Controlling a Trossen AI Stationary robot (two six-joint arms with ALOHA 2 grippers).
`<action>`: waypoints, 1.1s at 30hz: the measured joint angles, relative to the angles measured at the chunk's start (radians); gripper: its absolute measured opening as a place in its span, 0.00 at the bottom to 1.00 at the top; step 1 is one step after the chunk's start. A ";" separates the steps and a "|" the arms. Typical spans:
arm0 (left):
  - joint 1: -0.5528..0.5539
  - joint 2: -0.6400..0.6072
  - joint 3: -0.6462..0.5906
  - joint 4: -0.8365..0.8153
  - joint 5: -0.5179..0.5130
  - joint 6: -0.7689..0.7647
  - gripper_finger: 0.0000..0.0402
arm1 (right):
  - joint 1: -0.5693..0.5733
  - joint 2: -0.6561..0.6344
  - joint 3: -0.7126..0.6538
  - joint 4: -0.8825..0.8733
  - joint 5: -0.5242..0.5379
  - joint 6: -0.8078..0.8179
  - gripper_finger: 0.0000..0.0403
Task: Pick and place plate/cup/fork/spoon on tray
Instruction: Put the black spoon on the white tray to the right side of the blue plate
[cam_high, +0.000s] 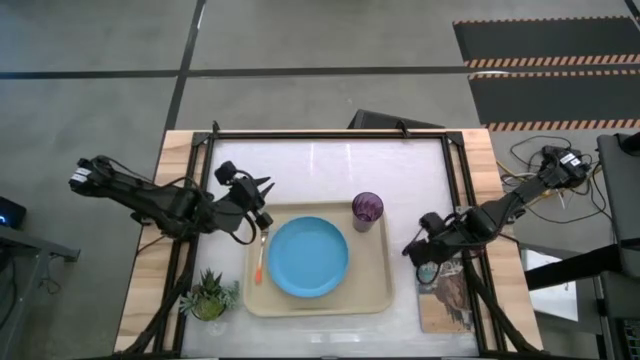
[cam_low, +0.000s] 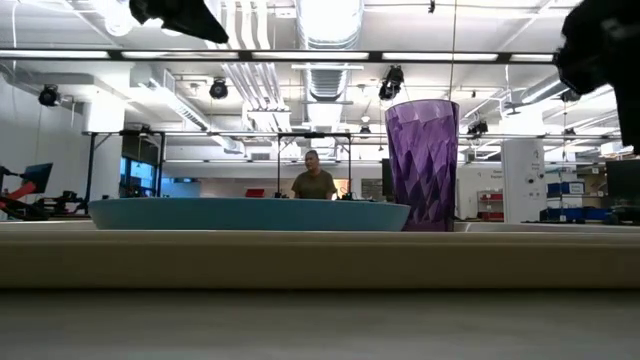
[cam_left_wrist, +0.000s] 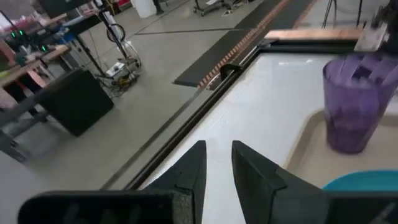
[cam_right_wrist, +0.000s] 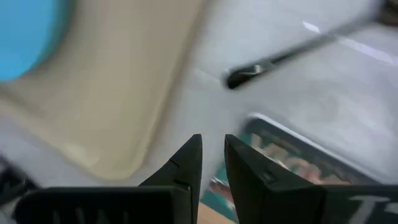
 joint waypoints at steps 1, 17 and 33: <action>0.000 0.002 -0.001 -0.002 -0.003 0.022 0.15 | -0.013 -0.006 0.000 -0.025 -0.004 0.034 0.15; 0.000 -0.040 -0.066 -0.124 -0.166 0.085 0.15 | -0.301 -0.013 -0.003 -0.106 -0.029 0.091 0.16; 0.000 -0.188 -0.120 -0.123 -0.184 0.084 0.15 | -0.320 0.121 -0.062 -0.172 -0.021 0.287 0.44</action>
